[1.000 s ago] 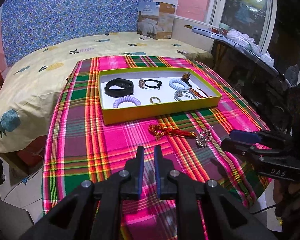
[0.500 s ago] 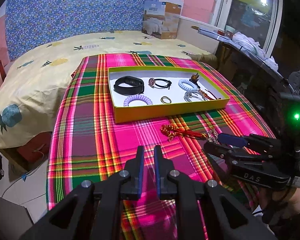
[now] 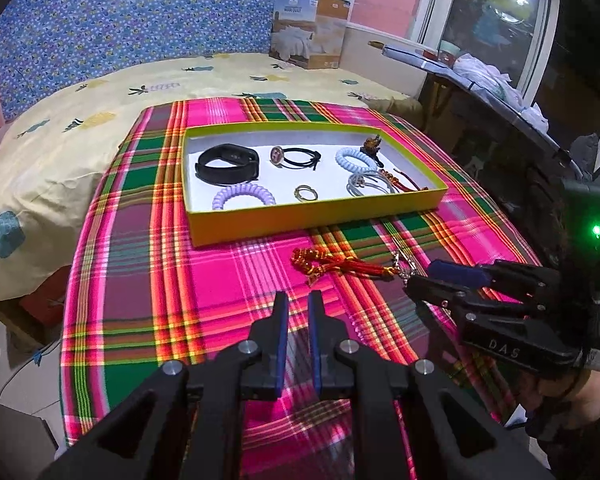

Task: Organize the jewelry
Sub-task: 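Grasp the silver chain bracelet with the right gripper while the left gripper grasps the red tassel keychain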

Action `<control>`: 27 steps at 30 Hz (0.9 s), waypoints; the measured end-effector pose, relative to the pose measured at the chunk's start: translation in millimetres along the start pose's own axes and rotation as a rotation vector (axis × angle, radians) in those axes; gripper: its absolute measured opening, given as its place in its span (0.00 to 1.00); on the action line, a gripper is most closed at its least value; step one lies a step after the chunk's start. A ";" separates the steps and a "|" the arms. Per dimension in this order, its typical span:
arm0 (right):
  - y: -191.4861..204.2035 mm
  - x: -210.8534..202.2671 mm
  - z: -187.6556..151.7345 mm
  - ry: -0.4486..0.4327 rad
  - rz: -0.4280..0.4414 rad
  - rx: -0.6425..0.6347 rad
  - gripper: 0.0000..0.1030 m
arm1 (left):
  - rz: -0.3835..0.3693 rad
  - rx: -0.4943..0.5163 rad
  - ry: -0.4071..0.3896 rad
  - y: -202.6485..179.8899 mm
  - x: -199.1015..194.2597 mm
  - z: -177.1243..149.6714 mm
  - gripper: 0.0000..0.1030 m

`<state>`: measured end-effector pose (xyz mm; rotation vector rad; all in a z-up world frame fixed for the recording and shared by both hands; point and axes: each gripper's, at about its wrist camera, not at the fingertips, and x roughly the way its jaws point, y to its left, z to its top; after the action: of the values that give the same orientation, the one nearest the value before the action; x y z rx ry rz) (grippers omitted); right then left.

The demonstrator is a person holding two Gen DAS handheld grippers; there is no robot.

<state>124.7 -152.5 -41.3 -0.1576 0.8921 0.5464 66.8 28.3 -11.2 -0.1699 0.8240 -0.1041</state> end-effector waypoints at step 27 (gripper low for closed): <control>-11.0 -11.7 -2.1 -0.037 0.037 -0.025 0.00 | -0.013 0.007 0.039 -10.4 22.1 8.7 0.14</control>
<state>123.1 -167.1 -34.6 -0.1535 0.8542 0.5932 87.9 15.6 -19.4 -0.1669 0.8611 -0.1233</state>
